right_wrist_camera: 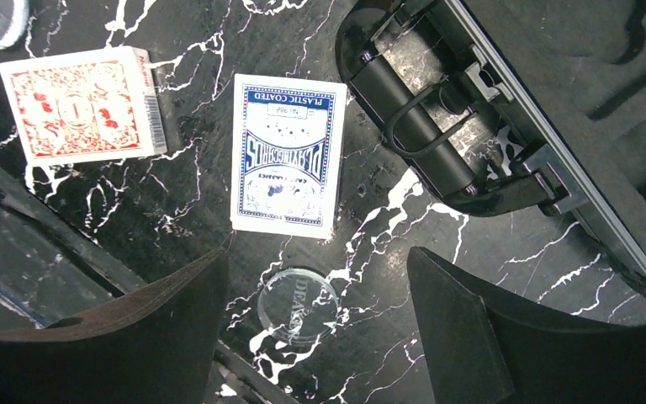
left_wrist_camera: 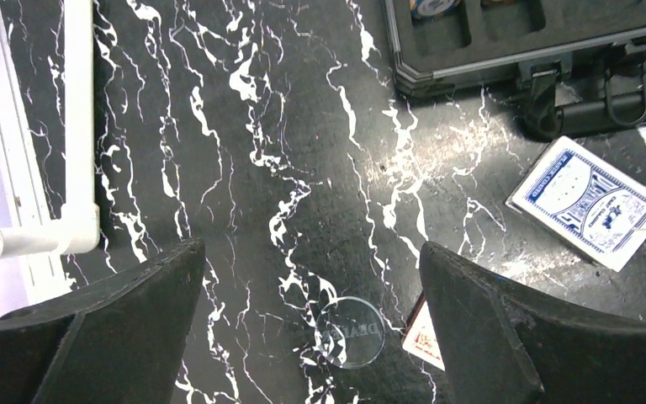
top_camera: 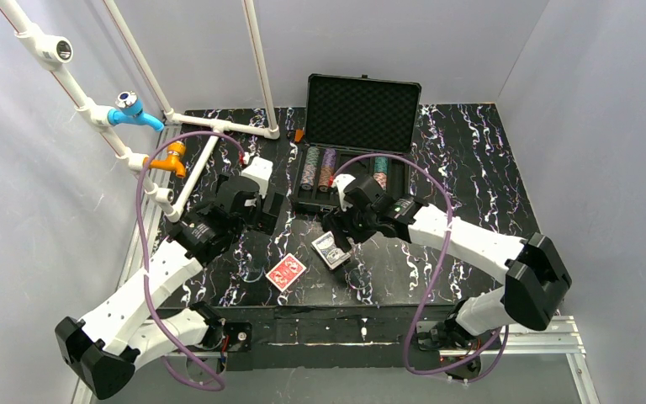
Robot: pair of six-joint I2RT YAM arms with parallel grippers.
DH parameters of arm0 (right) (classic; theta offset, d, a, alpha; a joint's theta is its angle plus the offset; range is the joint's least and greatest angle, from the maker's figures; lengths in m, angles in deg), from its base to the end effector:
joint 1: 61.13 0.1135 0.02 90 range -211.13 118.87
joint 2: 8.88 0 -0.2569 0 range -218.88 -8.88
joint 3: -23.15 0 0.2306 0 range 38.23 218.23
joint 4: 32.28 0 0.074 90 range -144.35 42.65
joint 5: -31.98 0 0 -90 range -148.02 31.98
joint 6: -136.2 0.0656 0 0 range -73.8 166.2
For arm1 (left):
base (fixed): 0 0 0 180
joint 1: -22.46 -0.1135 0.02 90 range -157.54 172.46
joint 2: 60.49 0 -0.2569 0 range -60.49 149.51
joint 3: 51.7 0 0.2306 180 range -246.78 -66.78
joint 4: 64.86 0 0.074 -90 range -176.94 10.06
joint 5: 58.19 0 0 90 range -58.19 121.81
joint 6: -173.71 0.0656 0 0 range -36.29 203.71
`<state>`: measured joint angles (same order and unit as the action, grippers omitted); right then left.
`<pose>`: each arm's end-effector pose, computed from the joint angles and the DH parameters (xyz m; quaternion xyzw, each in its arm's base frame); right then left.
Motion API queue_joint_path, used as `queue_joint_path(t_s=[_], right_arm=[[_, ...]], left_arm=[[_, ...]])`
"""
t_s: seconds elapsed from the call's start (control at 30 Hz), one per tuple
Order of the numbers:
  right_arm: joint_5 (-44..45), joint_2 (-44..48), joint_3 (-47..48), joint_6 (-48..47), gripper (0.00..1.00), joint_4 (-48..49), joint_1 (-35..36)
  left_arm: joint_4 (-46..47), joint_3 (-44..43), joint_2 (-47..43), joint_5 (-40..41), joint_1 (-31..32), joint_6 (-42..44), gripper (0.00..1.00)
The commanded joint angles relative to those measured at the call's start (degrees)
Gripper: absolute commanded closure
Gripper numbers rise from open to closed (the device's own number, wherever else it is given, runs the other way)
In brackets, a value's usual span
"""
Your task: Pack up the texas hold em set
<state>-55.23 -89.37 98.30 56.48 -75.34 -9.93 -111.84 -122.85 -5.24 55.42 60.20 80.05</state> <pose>0.1903 0.2316 0.2411 -0.3186 0.8786 0.1619 0.3168 0.1823 -0.1079 0.3185 0.1536 0.8444 -0.0035 0.5133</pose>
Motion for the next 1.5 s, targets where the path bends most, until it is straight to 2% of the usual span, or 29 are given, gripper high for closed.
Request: queue_joint_path(t_s=[0.0,0.33,0.4,0.47,0.97,1.47], right_arm=[[-0.26,-2.63,1.08,-3.82,0.15,2.88,0.7],[-1.28,-8.41,0.72,-6.31,0.13,5.93,1.86],[-0.01,-9.4,1.0,-5.91,0.05,6.5,2.04],[0.78,-9.99,0.93,-5.73,0.02,7.5,2.14],[-2.15,-16.71,3.05,-6.24,0.02,10.23,3.11],[0.3,-21.7,5.29,-4.84,0.02,9.84,5.15]], left_arm=[[-0.75,0.38,-0.8,2.54,0.18,-1.18,0.02],[-0.34,1.14,-2.48,3.78,0.21,-0.79,0.02],[-0.34,1.21,-2.65,3.93,0.23,-0.71,0.02],[-0.4,1.3,-2.84,4.25,0.22,-0.68,0.02],[-0.43,1.41,-3.3,4.77,0.21,-0.12,0.02],[-0.32,1.49,-3.8,4.67,0.22,0.14,0.02]])
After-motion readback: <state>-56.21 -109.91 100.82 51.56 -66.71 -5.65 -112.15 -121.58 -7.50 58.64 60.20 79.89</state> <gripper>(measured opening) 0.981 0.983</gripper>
